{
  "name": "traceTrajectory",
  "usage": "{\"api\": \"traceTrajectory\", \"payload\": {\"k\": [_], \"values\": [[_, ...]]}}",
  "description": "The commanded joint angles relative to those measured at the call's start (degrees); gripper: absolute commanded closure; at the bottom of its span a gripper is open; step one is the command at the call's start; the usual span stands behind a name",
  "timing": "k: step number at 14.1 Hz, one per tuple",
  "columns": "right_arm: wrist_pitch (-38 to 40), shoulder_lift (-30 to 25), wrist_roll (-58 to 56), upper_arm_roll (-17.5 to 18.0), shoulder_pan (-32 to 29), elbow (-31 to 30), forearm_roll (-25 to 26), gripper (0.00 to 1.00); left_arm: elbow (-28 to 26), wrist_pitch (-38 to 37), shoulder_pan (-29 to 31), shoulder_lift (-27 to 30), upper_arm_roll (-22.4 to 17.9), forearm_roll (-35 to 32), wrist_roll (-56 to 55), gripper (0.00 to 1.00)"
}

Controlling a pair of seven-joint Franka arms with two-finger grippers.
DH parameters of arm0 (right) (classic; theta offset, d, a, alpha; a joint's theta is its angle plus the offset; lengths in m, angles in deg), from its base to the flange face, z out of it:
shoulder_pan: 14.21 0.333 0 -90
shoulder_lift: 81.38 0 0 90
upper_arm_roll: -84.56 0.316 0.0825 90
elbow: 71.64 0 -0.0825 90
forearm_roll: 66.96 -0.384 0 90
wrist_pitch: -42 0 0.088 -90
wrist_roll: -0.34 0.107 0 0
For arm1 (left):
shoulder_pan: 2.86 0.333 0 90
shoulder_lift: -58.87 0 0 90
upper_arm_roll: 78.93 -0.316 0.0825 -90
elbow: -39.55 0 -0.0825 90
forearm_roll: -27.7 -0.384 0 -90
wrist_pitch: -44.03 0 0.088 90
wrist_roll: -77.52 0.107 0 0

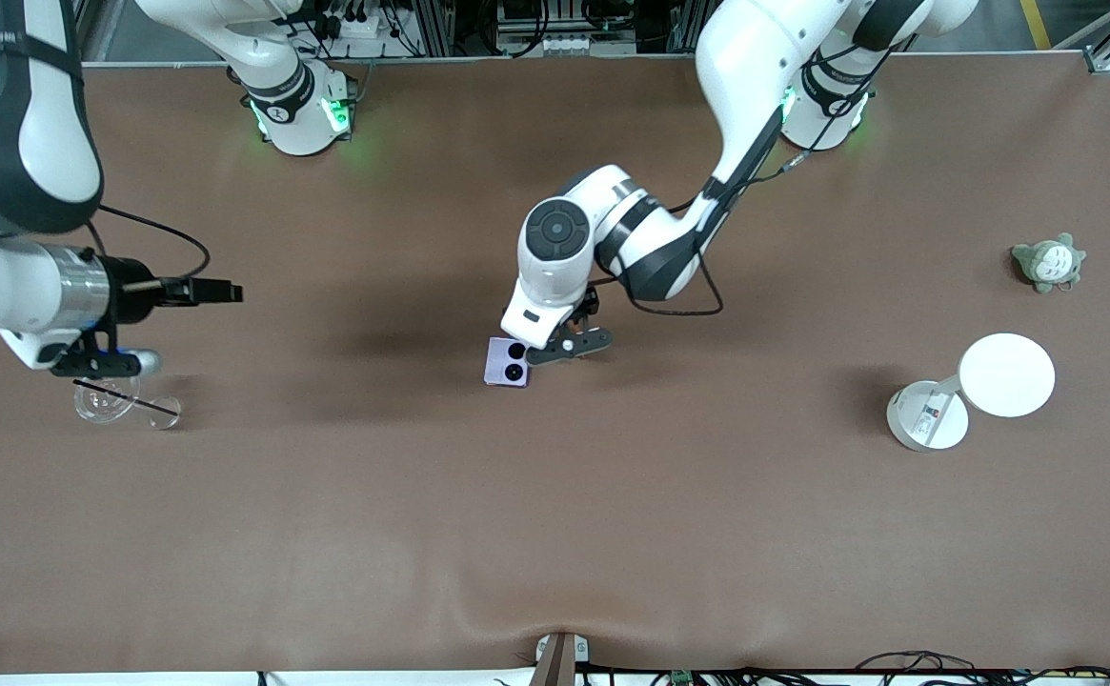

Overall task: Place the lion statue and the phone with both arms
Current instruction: 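Grasp the lion statue with the left gripper while the right gripper reaches the phone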

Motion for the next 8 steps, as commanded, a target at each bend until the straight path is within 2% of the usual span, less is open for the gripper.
{"api": "traceTrajectory", "payload": {"k": [1,3,5,8], "values": [[-1.4,6.9,6.0,0.4,0.4,1.9,-9.7,0.00,0.8,-0.1,-1.0,-0.9,-0.6,-3.3,-1.2,0.19],[-4.9,10.4,7.8,0.4,2.0,2.3,-13.4,0.00,-0.3,-0.3,-1.0,-0.9,-0.7,-3.6,-1.1,0.22],[-7.6,11.3,12.0,0.4,4.0,2.4,-14.0,0.00,-1.1,-0.4,-0.9,-1.0,-0.7,-3.9,-1.0,0.24],[-12.5,13.5,21.3,0.4,8.4,2.8,-14.1,0.00,-3.3,-0.6,-0.7,-1.1,-0.7,-8.0,-1.0,0.24]]}}
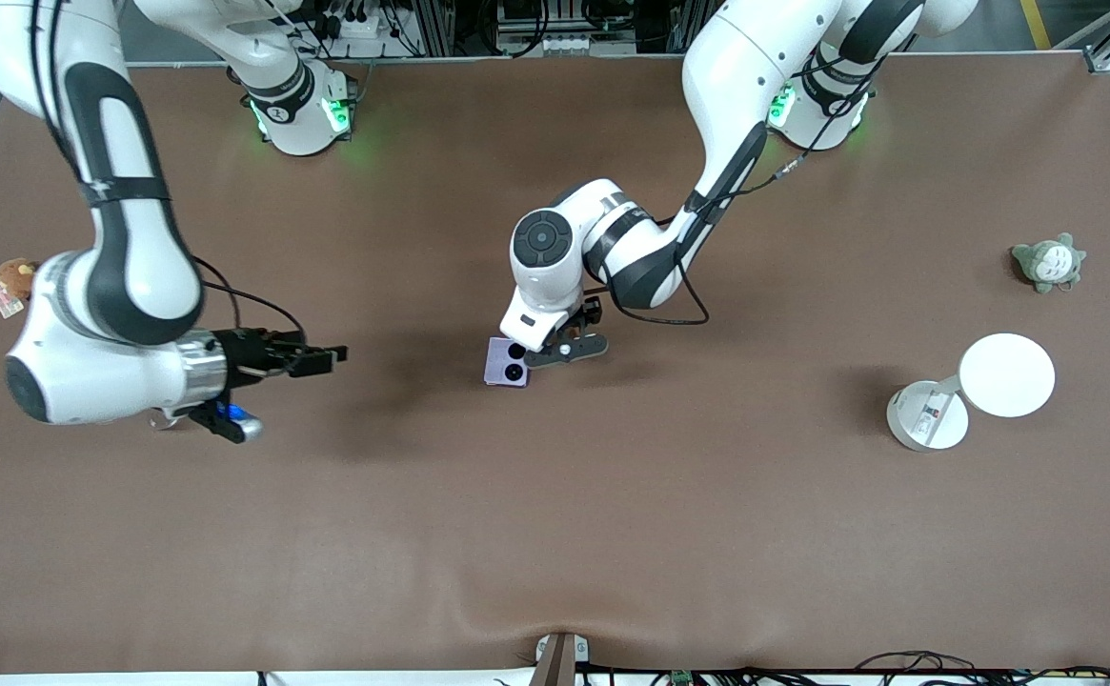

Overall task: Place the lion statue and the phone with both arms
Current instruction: 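Grasp the lion statue with the left gripper while the right gripper reaches the phone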

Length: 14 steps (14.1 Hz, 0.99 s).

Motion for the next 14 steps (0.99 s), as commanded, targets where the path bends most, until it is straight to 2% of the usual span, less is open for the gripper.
{"api": "traceTrajectory", "payload": {"k": [1,5,7,9,12,13,14], "values": [[-3.8,2.5,7.3,-0.4,4.3,1.8,-1.0,0.00,-1.5,-0.3,-0.1,0.1,-0.3,-2.8,-1.0,0.25],[-10.6,3.3,5.1,-0.4,6.6,-0.3,-0.2,0.00,-1.2,-0.3,-0.1,-0.7,-0.4,-2.7,-1.4,0.43],[-16.4,2.4,-0.5,-0.6,8.7,-4.5,0.0,0.00,-1.0,-0.3,-0.1,-1.5,-0.4,-2.8,-2.2,0.53],[-22.2,0.5,-4.1,-0.6,10.1,-8.9,1.0,0.00,-1.0,-0.2,-0.1,-1.7,-0.5,-3.0,-2.2,0.69],[-28.9,-0.7,-6.9,-0.6,13.1,-11.8,7.2,0.00,-1.0,-0.3,0.1,-1.2,-0.8,-3.0,-1.8,0.91],[-30.4,-0.5,-6.9,-0.6,14.4,-11.8,10.1,0.00,-1.0,-0.3,0.3,-0.8,-0.8,-3.0,-1.5,0.97],[-30.6,-0.2,-6.3,-0.6,14.9,-11.3,11.9,0.00,-0.9,-0.4,1.4,-0.3,-0.8,-3.0,-1.4,0.98]]}}
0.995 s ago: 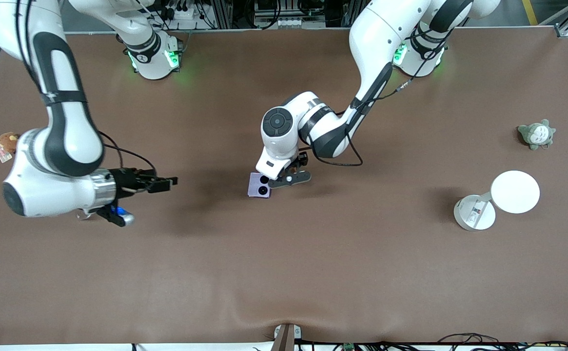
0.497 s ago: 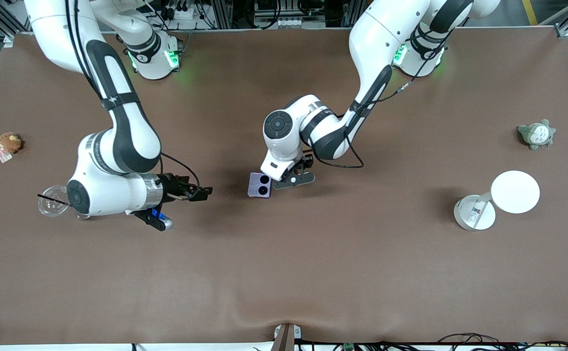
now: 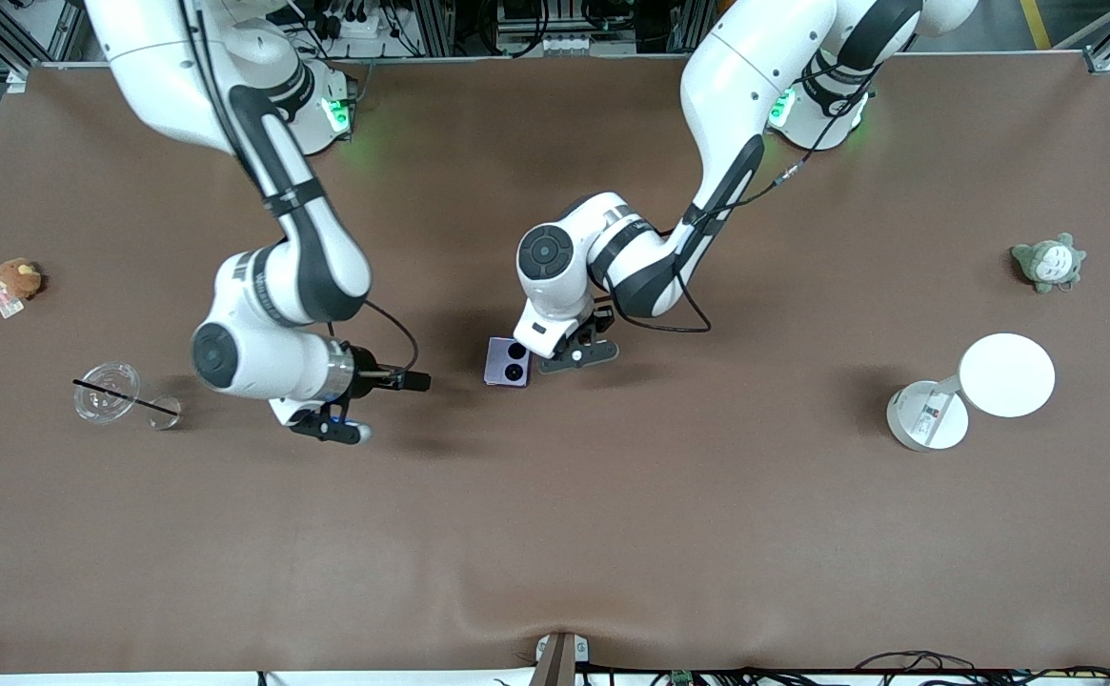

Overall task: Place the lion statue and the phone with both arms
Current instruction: 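Grasp the lion statue with the left gripper while the right gripper reaches the phone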

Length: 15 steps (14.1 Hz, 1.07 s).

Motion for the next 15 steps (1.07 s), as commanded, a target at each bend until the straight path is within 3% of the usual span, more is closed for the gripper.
{"api": "traceTrajectory", "payload": {"k": [1,6,11,15], "values": [[-1.8,-2.1,-0.2,-0.7,2.4,-1.8,4.5,0.00,0.3,-0.5,1.9,1.6,-0.2,-1.7,-0.5,0.99],[-1.3,3.4,8.0,-0.8,6.2,3.8,5.5,0.00,-0.7,-9.3,8.1,6.2,-0.2,-2.8,9.1,0.99],[-1.7,7.5,19.7,-0.5,13.2,8.0,18.4,0.00,-8.6,-9.9,16.7,13.2,-0.1,-4.6,23.5,1.00],[-3.4,10.6,20.2,-0.4,13.8,10.0,17.6,0.00,-12.5,-9.8,20.8,14.1,-0.1,-11.6,27.1,1.00]]}}
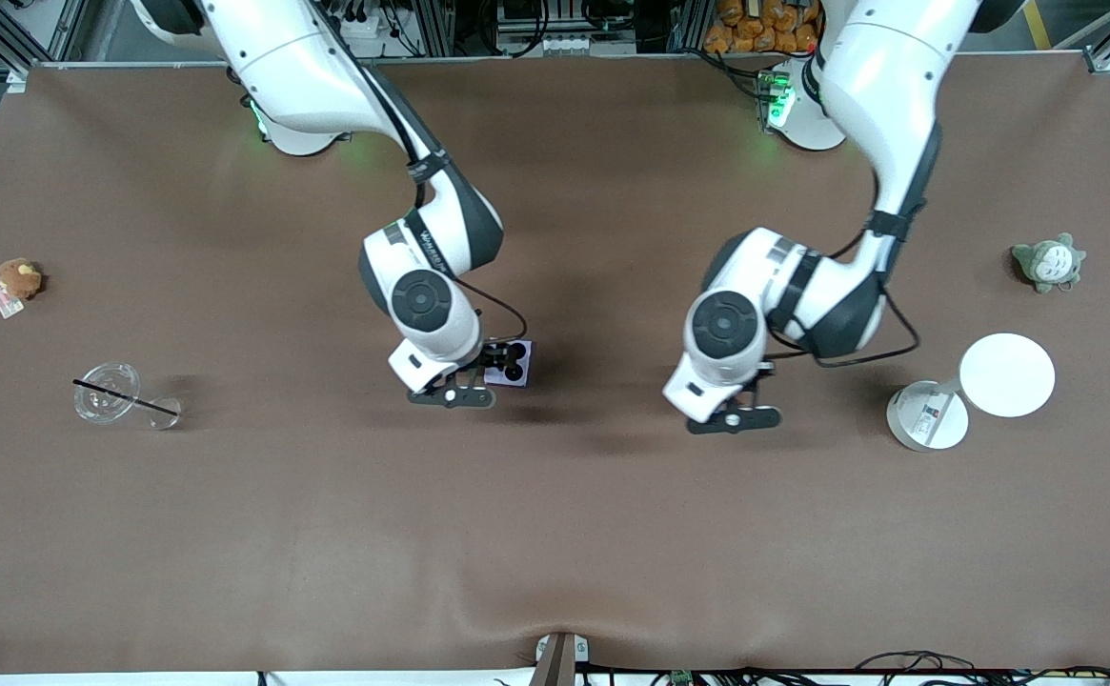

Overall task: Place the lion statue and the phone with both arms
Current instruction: 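Lift the lion with the left gripper while the right gripper grasps the phone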

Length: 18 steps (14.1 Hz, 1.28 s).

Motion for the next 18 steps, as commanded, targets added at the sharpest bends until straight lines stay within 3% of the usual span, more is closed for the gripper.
{"api": "traceTrajectory", "payload": {"k": [1,4,18], "values": [[-0.5,3.3,0.9,-0.4,-0.5,3.2,0.5,0.00,-4.7,0.8,2.3,2.0,0.6,-6.5,0.8,1.00],[-4.0,4.1,0.8,-0.3,-0.1,3.2,-7.2,0.00,-6.2,2.7,5.1,1.9,0.8,-9.5,2.9,1.00],[-8.4,7.3,0.6,-0.5,3.3,2.8,-7.0,0.00,-10.3,12.7,15.1,2.0,1.2,-9.6,18.0,1.00]]}}
